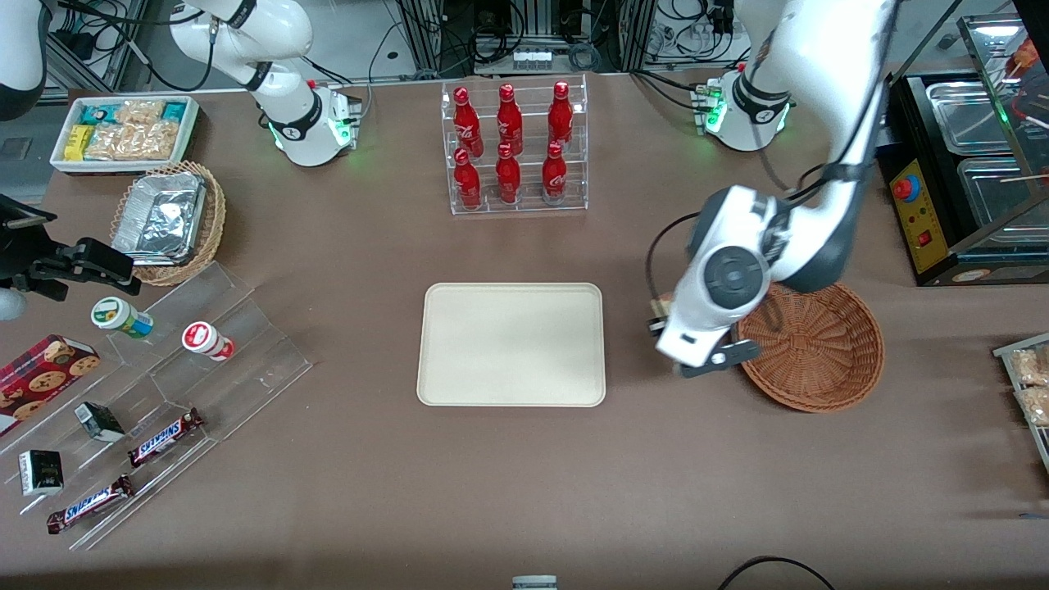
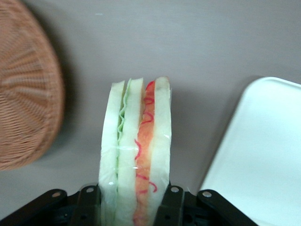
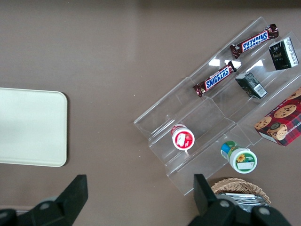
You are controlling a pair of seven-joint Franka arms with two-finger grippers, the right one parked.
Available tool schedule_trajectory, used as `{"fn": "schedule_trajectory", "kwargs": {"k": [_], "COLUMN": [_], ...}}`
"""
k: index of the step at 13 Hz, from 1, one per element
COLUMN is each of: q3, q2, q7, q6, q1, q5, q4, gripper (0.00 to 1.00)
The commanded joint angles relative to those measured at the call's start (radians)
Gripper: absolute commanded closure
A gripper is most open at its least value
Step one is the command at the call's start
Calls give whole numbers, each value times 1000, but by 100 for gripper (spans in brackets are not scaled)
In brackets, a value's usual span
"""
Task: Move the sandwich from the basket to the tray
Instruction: 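Carry the held sandwich with the left gripper over the tray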
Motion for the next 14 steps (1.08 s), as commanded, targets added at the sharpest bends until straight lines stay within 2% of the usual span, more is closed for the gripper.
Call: {"fn": "schedule_trajectory", "kwargs": {"k": [1,6,8,14], "q3": [-31,-37,-37,-37], "q2": [145,213,233,325], "q7": [7,48,103,91], "q6": [61,73,76,138], "q1": [-49,-169,-180,-189], "q5": [-38,-29,-32,-32], "q4": [150,171,178,254], "gripper": [62,62,62,60]}}
